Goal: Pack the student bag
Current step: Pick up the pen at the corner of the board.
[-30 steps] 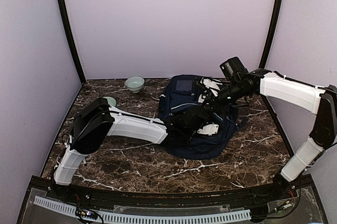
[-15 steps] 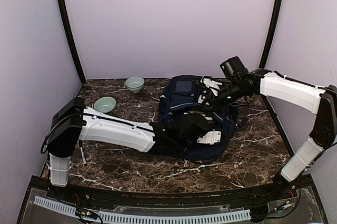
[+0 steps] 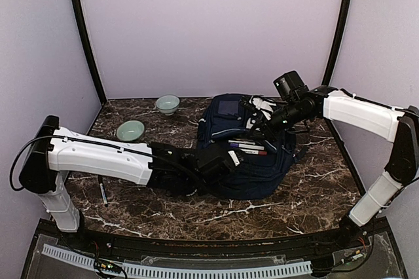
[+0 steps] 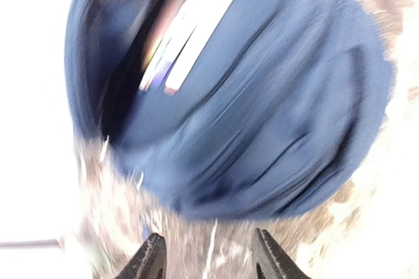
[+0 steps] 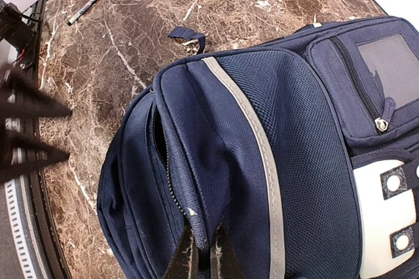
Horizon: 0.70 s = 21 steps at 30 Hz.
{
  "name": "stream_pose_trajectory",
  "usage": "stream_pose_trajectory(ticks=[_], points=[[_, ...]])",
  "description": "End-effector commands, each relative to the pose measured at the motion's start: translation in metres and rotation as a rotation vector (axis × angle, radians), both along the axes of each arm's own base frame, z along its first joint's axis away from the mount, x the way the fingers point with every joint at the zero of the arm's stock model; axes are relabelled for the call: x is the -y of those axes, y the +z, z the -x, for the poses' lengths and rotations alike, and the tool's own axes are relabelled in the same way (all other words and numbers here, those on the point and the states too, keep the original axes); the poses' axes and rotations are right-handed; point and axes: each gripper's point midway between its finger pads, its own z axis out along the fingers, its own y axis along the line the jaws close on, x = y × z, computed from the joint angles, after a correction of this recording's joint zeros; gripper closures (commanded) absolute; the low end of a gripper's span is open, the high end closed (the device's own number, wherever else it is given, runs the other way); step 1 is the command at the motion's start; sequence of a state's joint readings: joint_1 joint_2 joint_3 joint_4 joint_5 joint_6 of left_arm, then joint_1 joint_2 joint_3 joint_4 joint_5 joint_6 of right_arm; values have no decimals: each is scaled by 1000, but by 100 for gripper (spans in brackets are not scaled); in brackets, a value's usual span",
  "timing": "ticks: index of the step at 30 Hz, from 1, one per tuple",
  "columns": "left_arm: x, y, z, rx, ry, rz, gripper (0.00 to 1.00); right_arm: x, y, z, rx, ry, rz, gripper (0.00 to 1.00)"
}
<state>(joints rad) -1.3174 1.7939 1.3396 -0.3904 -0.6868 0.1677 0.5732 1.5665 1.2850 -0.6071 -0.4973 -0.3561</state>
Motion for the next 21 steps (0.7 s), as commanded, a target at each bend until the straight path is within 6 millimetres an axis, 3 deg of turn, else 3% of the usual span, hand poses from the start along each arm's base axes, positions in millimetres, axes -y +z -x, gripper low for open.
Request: stream_pose_trajectory(ticks=[1,5,10,21], points=[[-88,-12,-20,-165,392,61,55,-5,13,-1,15,12,-53,100],[-132,-14,-42,-182,583,89,55,-4,13,-1,22,7,-49,100],[-189,-30,-52,-245,816,142,50,-2,15,-2,30,1,-50,100],[-305,-56,-38,-502,1261,548,48,-2,11,-2,20,7,-48,100]])
